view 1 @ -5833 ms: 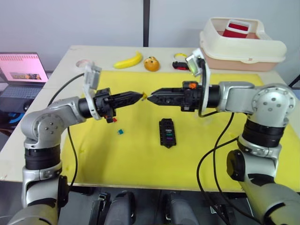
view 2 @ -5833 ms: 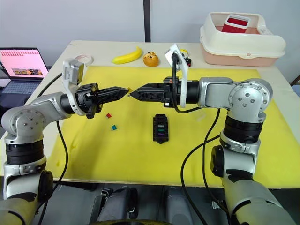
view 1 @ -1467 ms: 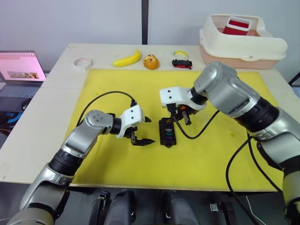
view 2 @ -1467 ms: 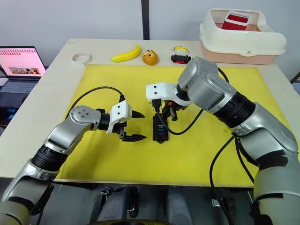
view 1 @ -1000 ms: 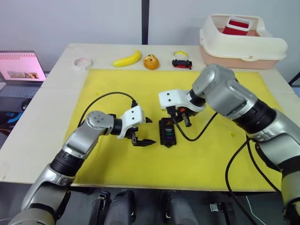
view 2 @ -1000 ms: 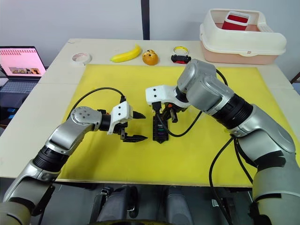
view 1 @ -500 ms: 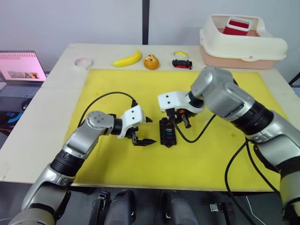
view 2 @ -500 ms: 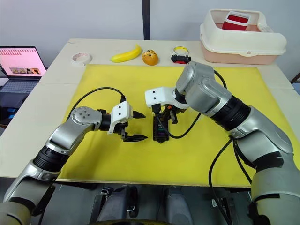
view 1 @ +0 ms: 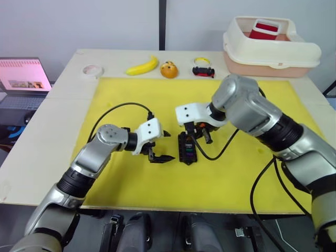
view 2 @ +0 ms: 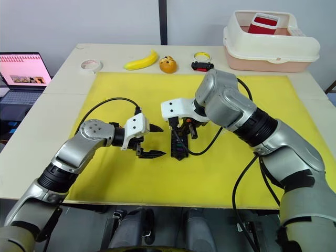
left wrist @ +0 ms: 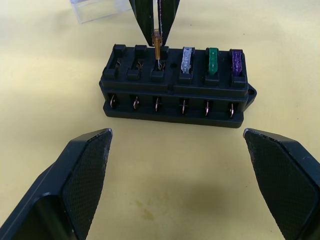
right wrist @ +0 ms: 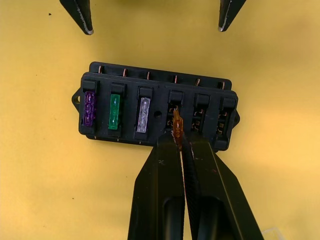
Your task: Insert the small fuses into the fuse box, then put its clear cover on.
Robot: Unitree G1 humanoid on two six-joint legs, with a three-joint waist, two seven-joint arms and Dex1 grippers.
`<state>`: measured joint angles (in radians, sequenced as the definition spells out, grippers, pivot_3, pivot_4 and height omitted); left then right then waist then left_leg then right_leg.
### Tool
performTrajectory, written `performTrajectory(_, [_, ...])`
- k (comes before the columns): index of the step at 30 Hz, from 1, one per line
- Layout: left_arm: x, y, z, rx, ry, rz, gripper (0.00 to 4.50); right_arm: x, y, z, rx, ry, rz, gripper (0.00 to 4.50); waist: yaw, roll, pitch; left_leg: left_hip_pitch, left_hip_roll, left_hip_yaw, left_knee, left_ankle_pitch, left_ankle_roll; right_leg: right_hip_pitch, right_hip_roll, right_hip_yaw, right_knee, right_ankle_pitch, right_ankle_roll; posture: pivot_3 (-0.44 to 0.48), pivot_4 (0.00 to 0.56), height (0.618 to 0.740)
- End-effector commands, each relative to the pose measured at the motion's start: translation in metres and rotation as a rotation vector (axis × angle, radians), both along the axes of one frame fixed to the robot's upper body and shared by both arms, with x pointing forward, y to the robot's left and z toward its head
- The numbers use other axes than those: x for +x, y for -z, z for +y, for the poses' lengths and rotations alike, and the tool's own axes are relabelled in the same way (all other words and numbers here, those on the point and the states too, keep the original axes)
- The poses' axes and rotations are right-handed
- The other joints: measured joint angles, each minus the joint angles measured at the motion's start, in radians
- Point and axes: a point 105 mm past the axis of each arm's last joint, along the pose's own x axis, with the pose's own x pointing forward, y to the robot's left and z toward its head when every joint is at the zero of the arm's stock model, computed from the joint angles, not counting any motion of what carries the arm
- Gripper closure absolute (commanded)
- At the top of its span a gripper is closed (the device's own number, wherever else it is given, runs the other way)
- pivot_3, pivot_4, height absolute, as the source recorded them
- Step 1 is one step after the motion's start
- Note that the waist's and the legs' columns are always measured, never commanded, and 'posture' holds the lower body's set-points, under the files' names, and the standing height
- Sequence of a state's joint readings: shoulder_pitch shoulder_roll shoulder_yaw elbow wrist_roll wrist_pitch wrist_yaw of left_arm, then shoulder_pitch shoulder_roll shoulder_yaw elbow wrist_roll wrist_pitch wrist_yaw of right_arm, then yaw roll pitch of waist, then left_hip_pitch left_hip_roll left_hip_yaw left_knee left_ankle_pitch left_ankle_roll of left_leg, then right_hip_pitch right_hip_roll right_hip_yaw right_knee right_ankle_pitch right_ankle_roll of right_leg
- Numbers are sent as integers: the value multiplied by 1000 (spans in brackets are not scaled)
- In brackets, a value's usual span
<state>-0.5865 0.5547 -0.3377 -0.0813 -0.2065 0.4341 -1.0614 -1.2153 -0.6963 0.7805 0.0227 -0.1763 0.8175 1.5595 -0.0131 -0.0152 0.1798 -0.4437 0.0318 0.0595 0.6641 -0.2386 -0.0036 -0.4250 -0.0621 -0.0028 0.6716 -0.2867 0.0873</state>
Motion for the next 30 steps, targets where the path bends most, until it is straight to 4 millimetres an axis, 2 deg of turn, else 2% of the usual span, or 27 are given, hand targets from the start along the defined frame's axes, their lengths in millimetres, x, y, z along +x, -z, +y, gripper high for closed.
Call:
performTrajectory(1, [-1, -10, -3, -15, 11, -45, 81, -5, 5, 5, -8, -21, 16, 4500, 0, 0, 0, 0, 0, 0, 0, 0, 0, 0, 0, 0, 0, 0, 0, 0, 150, 740])
performTrajectory(21, [-1, -10, -4, -19, 6, -51, 81, -2, 9, 9, -25, 35, 15, 4500, 0, 0, 0, 0, 0, 0, 1, 0, 0, 0, 0, 0, 1, 0, 0, 0, 150, 740])
performTrajectory(29, [-1, -8, -5, -19, 3, -49, 81, -4, 9, 11, -24, -10, 10, 4500, -1, 0, 0, 1, 0, 0, 1, 0, 0, 0, 0, 0, 2, 0, 0, 0, 150, 740])
performTrajectory(30, [-1, -8, -4, -18, 2, -48, 24, -5, 9, 12, -20, -12, 11, 4174, -1, 0, 0, 1, 0, 0, 1, 0, 0, 0, 0, 0, 2, 0, 0, 0, 150, 740])
